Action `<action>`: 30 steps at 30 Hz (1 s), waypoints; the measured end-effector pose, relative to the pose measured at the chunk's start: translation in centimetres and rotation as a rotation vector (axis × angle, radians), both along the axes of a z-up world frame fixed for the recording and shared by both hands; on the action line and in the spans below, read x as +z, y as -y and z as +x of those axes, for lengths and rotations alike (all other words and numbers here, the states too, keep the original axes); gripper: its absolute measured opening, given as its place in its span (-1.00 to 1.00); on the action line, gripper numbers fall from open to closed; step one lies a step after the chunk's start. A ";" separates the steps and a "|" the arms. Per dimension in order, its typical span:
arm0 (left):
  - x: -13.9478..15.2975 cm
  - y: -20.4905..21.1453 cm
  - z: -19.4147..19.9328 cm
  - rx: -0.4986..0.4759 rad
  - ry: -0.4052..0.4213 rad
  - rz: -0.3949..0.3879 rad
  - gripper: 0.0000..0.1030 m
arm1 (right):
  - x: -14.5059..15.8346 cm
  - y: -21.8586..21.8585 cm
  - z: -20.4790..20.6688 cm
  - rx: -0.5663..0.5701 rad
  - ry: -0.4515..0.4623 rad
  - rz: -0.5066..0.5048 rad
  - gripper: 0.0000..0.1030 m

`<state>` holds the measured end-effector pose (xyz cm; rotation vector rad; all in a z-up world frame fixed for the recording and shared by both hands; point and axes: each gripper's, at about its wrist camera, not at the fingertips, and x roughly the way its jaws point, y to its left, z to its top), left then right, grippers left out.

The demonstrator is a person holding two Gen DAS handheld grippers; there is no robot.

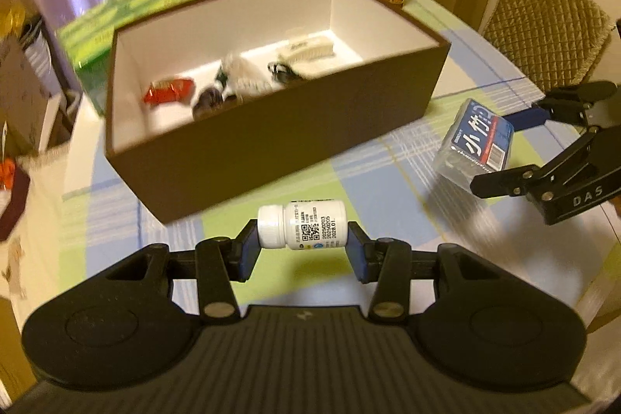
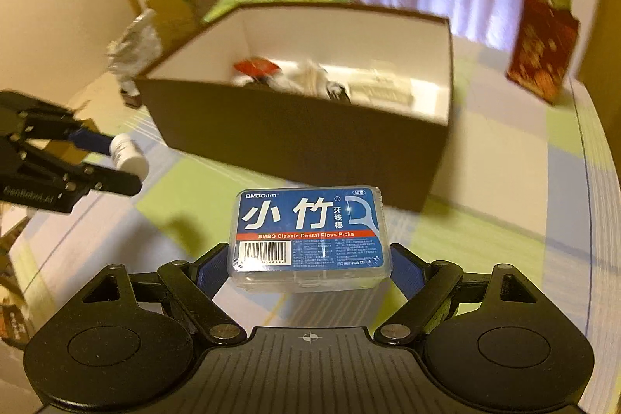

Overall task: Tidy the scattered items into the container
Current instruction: 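Carry the pill bottle and floss box with both grippers over the box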

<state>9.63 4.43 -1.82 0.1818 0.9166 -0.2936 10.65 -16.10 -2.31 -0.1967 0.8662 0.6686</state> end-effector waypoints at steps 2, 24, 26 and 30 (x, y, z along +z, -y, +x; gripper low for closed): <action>0.9 -0.3 0.4 -0.014 0.022 0.024 -0.20 | 1.0 -0.2 0.6 0.028 0.020 0.013 0.70; 4.4 -4.2 10.1 -0.169 0.147 0.197 -0.20 | 5.4 -2.9 12.1 0.119 0.152 -0.015 0.70; 3.9 -4.3 11.3 -0.222 0.126 0.212 -0.20 | 5.1 -3.4 13.2 0.128 0.141 -0.029 0.70; 2.7 -4.3 13.2 -0.314 0.086 0.261 -0.20 | 3.9 -4.2 15.2 0.139 0.086 -0.046 0.70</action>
